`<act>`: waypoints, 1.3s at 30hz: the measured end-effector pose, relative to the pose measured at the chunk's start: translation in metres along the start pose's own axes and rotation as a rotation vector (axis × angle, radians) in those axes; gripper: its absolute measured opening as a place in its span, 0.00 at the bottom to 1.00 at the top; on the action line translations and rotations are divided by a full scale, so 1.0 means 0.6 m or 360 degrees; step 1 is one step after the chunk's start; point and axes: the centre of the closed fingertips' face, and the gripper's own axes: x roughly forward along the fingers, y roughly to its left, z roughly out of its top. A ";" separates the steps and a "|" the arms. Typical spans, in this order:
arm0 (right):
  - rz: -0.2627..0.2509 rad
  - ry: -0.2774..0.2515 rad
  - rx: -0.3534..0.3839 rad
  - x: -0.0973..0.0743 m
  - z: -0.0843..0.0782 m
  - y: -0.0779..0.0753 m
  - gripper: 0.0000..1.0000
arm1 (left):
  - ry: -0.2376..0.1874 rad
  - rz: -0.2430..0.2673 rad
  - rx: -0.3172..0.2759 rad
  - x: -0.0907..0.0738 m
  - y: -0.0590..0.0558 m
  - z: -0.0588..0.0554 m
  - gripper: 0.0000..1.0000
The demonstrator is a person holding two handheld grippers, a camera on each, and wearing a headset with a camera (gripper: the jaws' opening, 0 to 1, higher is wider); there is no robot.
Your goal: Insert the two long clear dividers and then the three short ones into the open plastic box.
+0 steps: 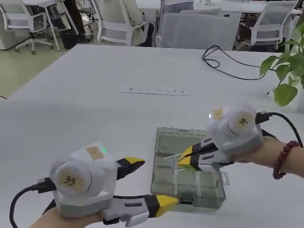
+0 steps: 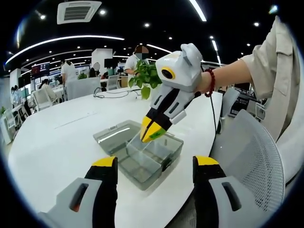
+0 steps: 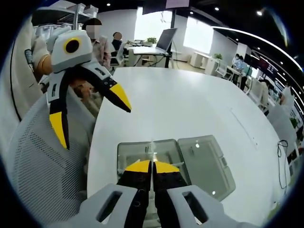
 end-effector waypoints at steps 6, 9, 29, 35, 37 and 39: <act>0.0055 0.0195 0.0004 0.007 0.002 -0.001 0.02 | 0.0012 -0.0005 0.0006 0.003 -0.001 -0.001 0.66; 0.0087 0.0294 -0.0072 0.013 0.006 0.003 0.02 | 0.0009 -0.0002 0.0007 0.005 0.001 0.001 0.67; 0.0166 0.0446 -0.0265 0.057 0.007 0.015 0.02 | -0.0002 0.0036 0.0005 0.005 0.001 0.006 0.70; 0.0172 0.0448 -0.0278 0.065 0.000 0.016 0.02 | -0.0010 0.0044 -0.0002 0.004 0.003 0.006 0.70; 0.0173 0.0445 -0.0275 0.067 -0.001 0.016 0.02 | -0.0012 0.0048 -0.0001 0.004 0.004 0.007 0.70; 0.0181 0.0441 -0.0286 0.068 -0.002 0.016 0.02 | -0.0013 0.0050 0.0000 0.004 0.004 0.007 0.70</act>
